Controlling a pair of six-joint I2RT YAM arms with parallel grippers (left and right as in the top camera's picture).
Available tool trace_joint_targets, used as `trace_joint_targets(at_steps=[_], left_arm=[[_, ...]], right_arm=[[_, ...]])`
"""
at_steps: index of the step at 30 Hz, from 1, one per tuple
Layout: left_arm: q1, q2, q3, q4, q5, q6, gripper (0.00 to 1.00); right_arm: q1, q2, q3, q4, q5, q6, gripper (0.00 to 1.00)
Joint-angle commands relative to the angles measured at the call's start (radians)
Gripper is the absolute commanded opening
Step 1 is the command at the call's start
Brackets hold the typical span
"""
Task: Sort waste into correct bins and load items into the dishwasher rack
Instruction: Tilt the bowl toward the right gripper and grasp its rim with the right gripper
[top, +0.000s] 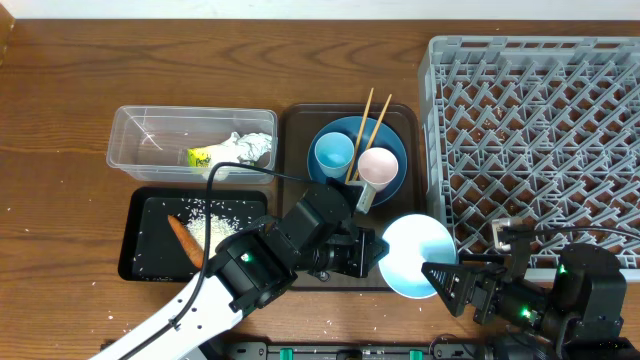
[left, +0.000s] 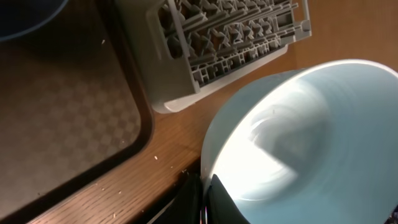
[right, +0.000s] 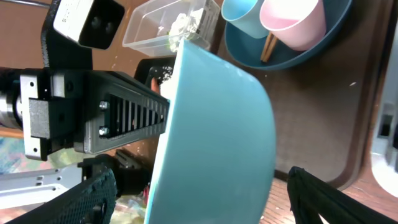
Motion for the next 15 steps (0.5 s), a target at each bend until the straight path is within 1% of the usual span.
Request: trace_joint_targets(at_steps=[1, 9, 11, 15], left_arm=[[0.003, -0.013, 0.000, 0.009, 0.034, 0.006, 0.06], [-0.006, -0.013, 0.000, 0.008, 0.040, 0.006, 0.06], [-0.009, -0.013, 0.000, 0.008, 0.040, 0.006, 0.06], [-0.009, -0.013, 0.000, 0.008, 0.040, 0.006, 0.06]], right_arm=[[-0.006, 0.005, 0.003, 0.002, -0.041, 0.014, 0.85], [-0.006, 0.005, 0.003, 0.003, -0.042, 0.052, 0.84], [-0.006, 0.005, 0.003, 0.002, -0.042, 0.062, 0.81], [-0.006, 0.005, 0.003, 0.005, -0.063, 0.085, 0.79]])
